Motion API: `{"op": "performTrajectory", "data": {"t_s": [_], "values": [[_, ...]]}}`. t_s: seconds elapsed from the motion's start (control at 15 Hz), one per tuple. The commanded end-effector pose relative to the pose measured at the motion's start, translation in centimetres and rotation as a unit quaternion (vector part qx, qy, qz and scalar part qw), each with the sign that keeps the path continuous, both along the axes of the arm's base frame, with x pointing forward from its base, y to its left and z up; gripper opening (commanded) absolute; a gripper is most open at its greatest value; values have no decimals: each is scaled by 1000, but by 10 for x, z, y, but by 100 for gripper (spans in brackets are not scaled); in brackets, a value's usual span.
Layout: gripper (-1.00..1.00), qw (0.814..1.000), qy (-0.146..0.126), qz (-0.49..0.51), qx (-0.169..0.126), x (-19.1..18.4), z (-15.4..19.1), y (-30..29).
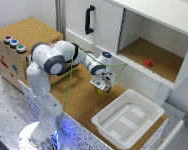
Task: Lift the yellow block
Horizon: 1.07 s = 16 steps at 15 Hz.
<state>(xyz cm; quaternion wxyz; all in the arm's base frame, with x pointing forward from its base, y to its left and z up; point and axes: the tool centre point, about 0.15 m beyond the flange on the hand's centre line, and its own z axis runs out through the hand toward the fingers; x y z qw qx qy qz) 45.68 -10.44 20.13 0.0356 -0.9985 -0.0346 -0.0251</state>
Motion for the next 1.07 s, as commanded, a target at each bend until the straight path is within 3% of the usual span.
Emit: {"op": "performTrajectory", "data": {"t_s": [0.0, 0.2, 0.33, 0.4, 0.73, 1.0], "values": [[-100, 999, 34, -4, 16, 13, -2, -28], [-100, 999, 18, 13, 30, 15, 16, -19], [-100, 1000, 9, 17, 21, 14, 31, -14], [100, 1000, 3, 24, 9, 13, 40, -13], [100, 999, -8, 38, -36, 3, 57, -15], [100, 997, -7, 64, -45, -3, 51, -19]]}}
